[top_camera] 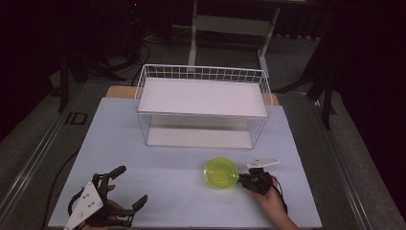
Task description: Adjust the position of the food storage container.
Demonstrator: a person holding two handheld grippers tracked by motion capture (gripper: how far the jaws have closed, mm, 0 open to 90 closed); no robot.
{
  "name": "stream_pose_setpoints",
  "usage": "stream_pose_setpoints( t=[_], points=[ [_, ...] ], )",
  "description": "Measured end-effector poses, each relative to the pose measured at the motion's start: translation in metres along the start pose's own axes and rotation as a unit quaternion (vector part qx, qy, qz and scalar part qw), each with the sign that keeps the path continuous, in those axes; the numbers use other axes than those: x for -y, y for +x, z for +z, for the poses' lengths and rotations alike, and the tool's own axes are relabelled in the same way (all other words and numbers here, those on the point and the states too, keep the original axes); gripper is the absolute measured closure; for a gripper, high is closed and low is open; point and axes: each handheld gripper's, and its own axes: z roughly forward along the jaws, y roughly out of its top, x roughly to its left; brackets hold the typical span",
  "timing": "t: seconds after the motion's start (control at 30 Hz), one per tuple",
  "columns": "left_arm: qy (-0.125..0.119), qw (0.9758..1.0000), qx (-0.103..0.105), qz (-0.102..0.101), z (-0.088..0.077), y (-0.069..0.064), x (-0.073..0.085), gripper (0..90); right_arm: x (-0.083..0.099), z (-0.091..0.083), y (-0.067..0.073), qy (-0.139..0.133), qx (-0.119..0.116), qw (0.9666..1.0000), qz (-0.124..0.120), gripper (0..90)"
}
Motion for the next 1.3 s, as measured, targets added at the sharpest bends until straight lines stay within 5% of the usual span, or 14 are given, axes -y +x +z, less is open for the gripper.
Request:
stream_pose_setpoints(
  t=[0.6, 0.93, 1.17, 1.3],
  points=[
    [0.005, 1.0000, 0.002, 0.000, 0.001, -0.001, 0.001, 1.3, -0.015, 0.026, 0.036, 0.006, -0.039, 0.9992, -0.007, 90.0],
    [0.006, 1.0000, 0.004, -0.002, 0.002, -0.001, 0.001, 1.2, -0.019, 0.032, 0.044, 0.007, -0.050, 0.9987, -0.006, 90.0],
    [0.011, 0.9999, 0.007, -0.001, 0.002, -0.001, 0.002, 1.3, -0.020, 0.013, 0.032, -0.013, -0.013, 0.9998, -0.004, 89.9],
    [0.014, 0.9998, 0.013, -0.003, 0.004, -0.003, 0.002, 1.3, -0.022, -0.009, 0.032, -0.039, 0.013, 0.9988, -0.028, 82.1]
  ],
)
